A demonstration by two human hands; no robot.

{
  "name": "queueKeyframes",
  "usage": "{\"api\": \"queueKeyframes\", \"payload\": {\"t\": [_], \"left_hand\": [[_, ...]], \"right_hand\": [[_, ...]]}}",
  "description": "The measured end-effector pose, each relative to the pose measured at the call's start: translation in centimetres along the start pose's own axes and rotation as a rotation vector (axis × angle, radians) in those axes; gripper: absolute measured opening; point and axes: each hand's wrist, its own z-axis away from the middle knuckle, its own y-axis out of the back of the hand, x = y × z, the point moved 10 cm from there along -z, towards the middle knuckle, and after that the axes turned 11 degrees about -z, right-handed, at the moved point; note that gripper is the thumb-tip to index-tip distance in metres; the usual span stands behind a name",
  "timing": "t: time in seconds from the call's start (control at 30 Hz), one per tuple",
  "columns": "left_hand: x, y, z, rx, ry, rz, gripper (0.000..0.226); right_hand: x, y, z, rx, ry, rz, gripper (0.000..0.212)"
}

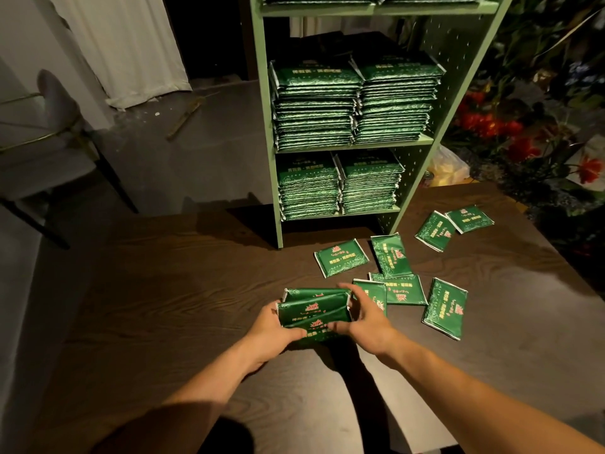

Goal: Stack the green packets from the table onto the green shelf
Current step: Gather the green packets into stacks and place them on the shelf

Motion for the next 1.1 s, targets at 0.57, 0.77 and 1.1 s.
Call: {"api": "queueKeyframes", "payload": {"t": [0.57,0.77,1.1], "left_hand": [[-1.8,-1.0,-0.2,-0.115,-0.073,-0.738,0.058],[-0.5,-1.2,-0.3,-0.115,-0.132,-0.649,0.05],[5.1,0.0,-0.5,-0.169,-0.255,-0.656,0.022]], "right_hand": [[0.9,-1.4,0.5,-0.06,0.27,1.175,0.04],[0.8,-1.1,0.5,-0.136,0.181,1.029,0.032],[-4.4,0.6,1.0,-0.143,0.205,0.969,0.046]]}}
